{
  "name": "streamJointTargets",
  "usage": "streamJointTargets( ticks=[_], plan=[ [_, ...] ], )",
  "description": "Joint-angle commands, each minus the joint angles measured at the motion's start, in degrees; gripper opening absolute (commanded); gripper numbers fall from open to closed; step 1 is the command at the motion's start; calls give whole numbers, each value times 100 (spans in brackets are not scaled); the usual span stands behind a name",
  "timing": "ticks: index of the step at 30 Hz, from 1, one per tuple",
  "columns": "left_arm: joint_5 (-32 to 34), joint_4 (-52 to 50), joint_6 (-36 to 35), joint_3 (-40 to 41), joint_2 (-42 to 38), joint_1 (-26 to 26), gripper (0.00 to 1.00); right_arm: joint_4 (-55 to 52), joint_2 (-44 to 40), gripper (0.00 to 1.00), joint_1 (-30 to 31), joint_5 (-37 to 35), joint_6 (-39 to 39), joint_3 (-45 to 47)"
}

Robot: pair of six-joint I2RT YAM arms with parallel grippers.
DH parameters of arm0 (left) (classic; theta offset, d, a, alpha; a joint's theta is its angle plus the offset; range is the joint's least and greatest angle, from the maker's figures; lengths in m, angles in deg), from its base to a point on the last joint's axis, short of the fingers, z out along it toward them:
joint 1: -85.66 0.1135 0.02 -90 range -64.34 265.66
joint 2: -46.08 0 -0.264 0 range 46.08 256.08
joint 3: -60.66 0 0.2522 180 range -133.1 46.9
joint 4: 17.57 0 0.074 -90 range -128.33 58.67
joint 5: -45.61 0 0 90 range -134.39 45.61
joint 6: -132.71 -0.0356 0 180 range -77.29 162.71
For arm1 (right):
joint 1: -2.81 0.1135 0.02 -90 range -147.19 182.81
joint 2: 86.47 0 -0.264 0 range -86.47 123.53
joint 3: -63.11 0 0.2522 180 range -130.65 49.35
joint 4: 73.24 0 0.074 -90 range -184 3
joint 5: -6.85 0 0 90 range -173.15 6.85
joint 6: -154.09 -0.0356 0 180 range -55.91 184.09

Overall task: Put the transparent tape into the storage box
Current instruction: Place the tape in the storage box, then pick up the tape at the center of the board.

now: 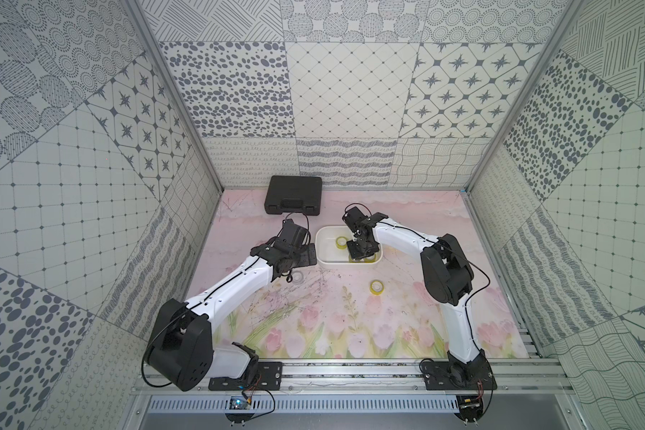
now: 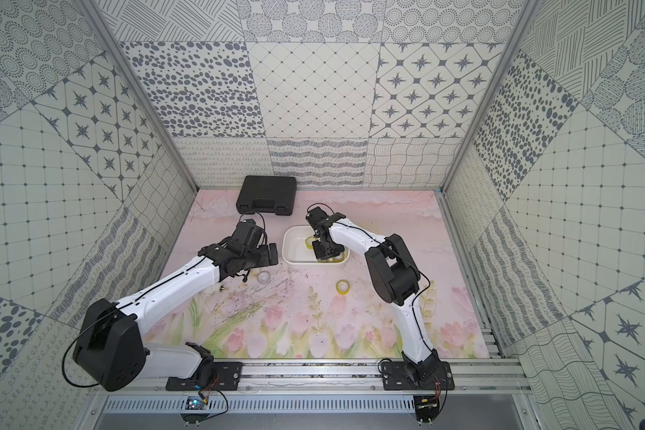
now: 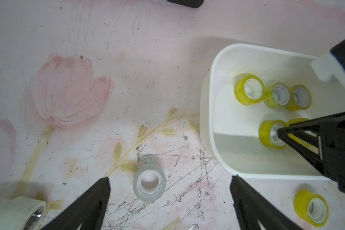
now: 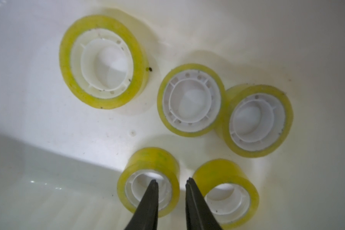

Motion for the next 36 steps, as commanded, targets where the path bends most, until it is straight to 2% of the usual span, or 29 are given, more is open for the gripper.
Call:
streamJointTargets(
  ticks=[1, 9, 13, 19, 27, 36],
  plan=[
    [-65, -137, 32, 59, -100, 30, 99, 60, -42, 28, 39, -1, -29, -210],
    [-155, -382, 30, 280, -279, 38, 99, -37, -383, 29, 22, 97, -110, -768],
    [-305, -753, 187, 325, -46, 108, 99, -133, -528, 29, -17, 164, -174, -1162],
    [-530, -755, 412, 494, 318, 294, 99, -142, -777, 29, -65, 320, -274, -1458],
    [-767, -454, 773, 981, 368, 715, 92, -153, -1066, 28, -62, 249, -326, -1253],
    [-621, -5, 770, 910, 797, 739, 83, -143, -1203, 28, -58, 230, -364, -982]
  ],
)
